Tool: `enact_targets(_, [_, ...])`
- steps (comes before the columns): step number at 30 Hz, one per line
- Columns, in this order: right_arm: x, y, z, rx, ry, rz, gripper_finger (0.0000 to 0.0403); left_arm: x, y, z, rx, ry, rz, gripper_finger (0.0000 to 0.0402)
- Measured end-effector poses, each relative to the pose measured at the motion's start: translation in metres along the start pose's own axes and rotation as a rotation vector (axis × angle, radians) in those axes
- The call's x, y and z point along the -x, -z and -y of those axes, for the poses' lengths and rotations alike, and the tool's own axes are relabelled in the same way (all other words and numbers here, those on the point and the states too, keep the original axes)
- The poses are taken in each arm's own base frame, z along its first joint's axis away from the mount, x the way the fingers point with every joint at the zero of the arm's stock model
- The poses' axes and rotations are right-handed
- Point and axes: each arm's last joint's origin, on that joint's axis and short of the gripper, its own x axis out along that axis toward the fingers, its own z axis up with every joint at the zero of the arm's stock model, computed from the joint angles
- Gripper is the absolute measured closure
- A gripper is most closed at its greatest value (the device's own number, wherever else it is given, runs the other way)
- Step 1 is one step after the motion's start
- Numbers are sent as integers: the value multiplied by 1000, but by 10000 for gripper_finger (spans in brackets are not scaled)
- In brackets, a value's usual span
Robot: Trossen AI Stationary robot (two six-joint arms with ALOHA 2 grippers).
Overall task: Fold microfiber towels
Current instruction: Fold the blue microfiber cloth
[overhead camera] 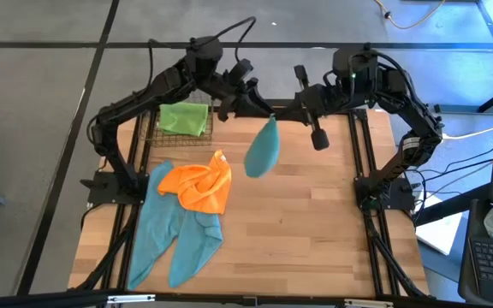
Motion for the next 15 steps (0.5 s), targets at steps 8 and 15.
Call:
enact_targets(8, [-2,3,2,-3,63,-44,395,12,-2,12,-27,16,-10,344])
enact_targets(15, [-2,0,3,10,71,-12,395,9,1,14,-25,69,-45,392])
